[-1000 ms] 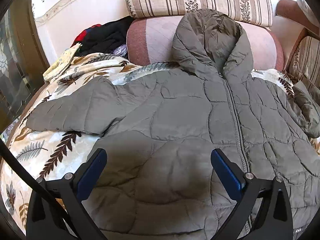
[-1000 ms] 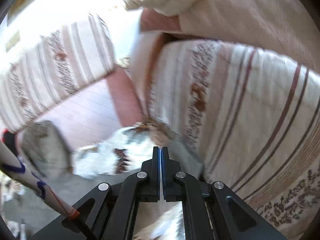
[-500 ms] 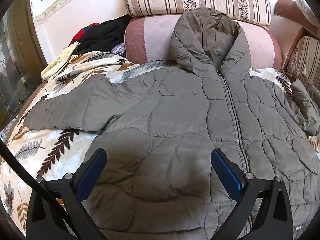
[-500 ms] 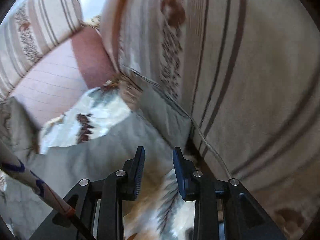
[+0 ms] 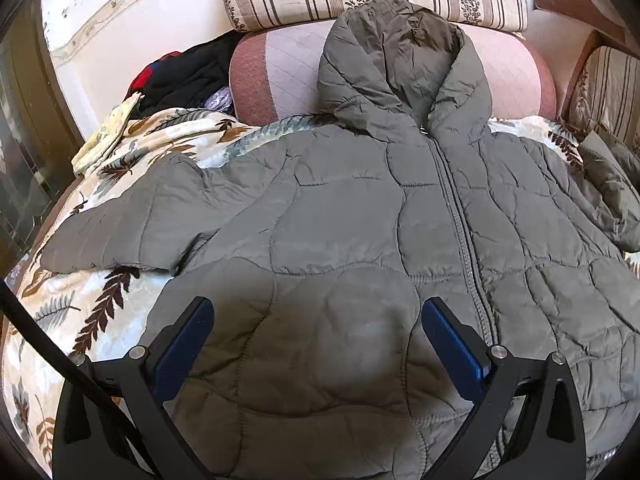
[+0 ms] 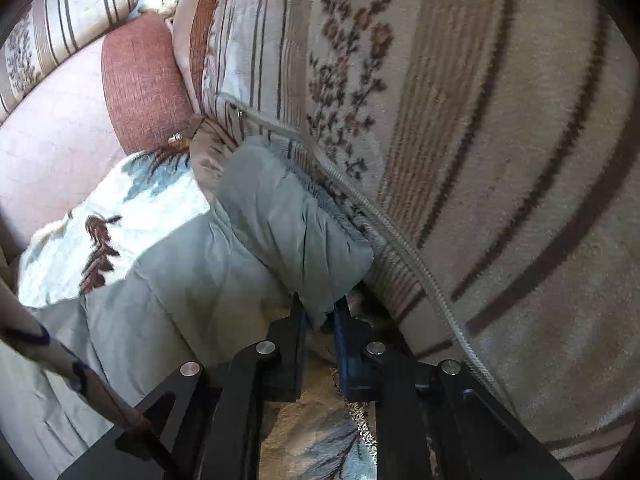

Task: Fold large clothes
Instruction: 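Close the right gripper on the grey sleeve cuff, then lift the sleeve with the right gripper and lay it across the jacket body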

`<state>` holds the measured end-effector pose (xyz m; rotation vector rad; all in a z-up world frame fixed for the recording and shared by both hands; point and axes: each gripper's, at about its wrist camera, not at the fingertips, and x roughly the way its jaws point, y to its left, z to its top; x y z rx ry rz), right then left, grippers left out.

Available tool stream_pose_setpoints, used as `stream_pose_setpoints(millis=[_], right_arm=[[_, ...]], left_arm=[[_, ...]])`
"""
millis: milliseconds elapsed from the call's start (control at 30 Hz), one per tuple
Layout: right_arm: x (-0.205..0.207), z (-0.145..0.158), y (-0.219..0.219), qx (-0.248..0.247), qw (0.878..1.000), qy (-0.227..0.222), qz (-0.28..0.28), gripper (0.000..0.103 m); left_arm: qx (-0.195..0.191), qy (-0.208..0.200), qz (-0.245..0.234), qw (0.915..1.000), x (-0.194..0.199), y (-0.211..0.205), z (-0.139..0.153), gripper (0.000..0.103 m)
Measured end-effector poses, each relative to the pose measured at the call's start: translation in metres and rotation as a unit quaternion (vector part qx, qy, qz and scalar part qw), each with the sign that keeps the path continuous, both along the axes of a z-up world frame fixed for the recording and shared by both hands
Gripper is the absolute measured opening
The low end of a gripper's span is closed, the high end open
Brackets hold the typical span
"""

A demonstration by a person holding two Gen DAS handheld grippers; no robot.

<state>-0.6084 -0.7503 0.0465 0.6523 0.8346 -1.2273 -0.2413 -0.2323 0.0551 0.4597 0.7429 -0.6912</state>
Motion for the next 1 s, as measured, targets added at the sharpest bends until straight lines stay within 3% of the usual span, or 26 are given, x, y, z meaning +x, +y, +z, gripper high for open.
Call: stream_pose_setpoints(millis=[500, 800, 1000], right_arm=[[0.013, 0.111, 0.076, -0.085, 0.994, -0.039, 0.061, 0.011], [0.075, 0.184, 0.157, -0.138, 0.977, -0.076, 0.143, 0.011], [0.127, 0.210, 0.216, -0.146, 0.960, -0.115, 0.210, 0.011]], left_arm=[[-0.031, -0.008, 0.006, 0.9995, -0.003, 0.018, 0.020, 0.103], [-0.050, -0.007, 0.009, 0.9987, -0.002, 0.033, 0.031, 0.103], [-0.059, -0.004, 0.017, 0.9981, 0.003, 0.045, 0.035, 0.103]])
